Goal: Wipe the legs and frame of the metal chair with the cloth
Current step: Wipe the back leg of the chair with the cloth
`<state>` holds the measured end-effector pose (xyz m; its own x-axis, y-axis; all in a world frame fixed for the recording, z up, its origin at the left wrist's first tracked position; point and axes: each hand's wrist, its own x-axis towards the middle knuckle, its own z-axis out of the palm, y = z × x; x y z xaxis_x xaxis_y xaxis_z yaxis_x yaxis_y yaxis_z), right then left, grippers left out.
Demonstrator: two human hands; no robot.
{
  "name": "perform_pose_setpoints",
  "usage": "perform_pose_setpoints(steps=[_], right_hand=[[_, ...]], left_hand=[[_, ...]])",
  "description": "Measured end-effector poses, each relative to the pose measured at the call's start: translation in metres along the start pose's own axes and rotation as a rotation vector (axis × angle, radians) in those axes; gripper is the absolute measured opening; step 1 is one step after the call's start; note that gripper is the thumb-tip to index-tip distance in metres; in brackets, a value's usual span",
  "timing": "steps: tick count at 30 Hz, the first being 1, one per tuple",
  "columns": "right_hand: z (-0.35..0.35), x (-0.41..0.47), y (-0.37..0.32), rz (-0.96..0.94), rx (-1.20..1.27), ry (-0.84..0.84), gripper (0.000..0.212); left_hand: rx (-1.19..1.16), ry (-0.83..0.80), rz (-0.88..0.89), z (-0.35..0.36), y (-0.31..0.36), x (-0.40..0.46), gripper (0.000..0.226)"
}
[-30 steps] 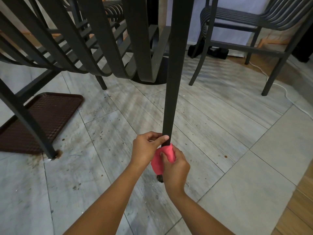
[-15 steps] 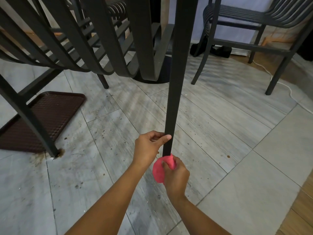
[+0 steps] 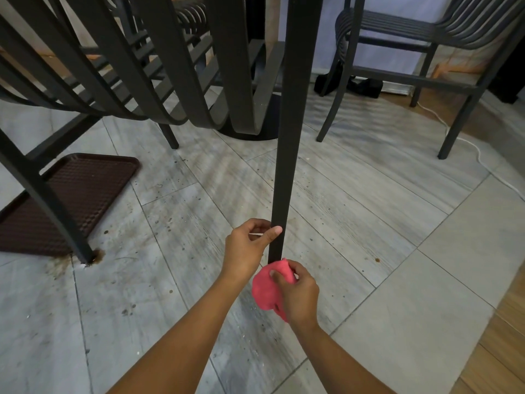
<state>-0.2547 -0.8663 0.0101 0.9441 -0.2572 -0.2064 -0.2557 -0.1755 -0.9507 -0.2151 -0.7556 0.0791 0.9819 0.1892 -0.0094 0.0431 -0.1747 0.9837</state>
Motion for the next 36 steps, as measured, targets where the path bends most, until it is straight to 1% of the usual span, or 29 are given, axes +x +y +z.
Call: perform_pose_setpoints(steps=[2,5,7,10,14,17,19,22,24,28,30,33,36], right_hand=[[-0.005,-0.001,-0.001,0.019,0.026,0.019,0.026],[-0.014,0.003,-0.003,0.094,0.09,0.026,0.031],[-0.022,0.005,-0.003,0.13,0.1,0.022,0.026],[-0.032,0.005,-0.001,0.111,0.07,0.014,0.018],[-0.034,-0.001,0.002,0.088,0.009,-0.006,0.021],[-0.026,-0.004,-0.003,0.027,0.02,0.047,0.023],[-0.017,-0.006,-0.006,-0.016,0.022,0.06,0.023],[0.0,-0.012,-0.008,-0.059,0.004,0.086,0.029],[0.01,-0.013,-0.007,-0.093,-0.011,0.115,0.029],[0.017,-0.005,-0.002,-0.045,-0.037,0.194,0.01],[0.019,-0.003,0.001,-0.04,-0.09,0.203,0.005],[0.021,-0.003,0.006,-0.046,-0.138,0.212,0.01],[0.023,-0.001,0.013,-0.016,-0.161,0.209,0.008]], left_hand=[[0.017,-0.002,-0.015,-0.001,-0.006,-0.001,0.018],[0.061,-0.014,-0.051,-0.004,-0.017,-0.002,0.024],[0.098,-0.032,-0.084,-0.007,-0.023,-0.002,0.028],[0.132,-0.057,-0.122,-0.009,-0.03,-0.003,0.028],[0.181,-0.095,-0.158,-0.009,-0.037,-0.002,0.03],[0.205,-0.108,-0.17,-0.007,-0.04,-0.002,0.033],[0.207,-0.118,-0.167,-0.006,-0.042,-0.003,0.028],[0.216,-0.119,-0.163,-0.003,-0.042,-0.004,0.011],[0.235,-0.101,-0.155,-0.001,-0.042,-0.004,0.012],[0.228,-0.099,-0.14,-0.001,-0.044,-0.003,0.011],[0.218,-0.101,-0.131,-0.001,-0.045,-0.003,0.013],[0.206,-0.093,-0.123,0.0,-0.048,-0.003,0.011],[0.196,-0.089,-0.108,0.001,-0.051,-0.002,0.009]])
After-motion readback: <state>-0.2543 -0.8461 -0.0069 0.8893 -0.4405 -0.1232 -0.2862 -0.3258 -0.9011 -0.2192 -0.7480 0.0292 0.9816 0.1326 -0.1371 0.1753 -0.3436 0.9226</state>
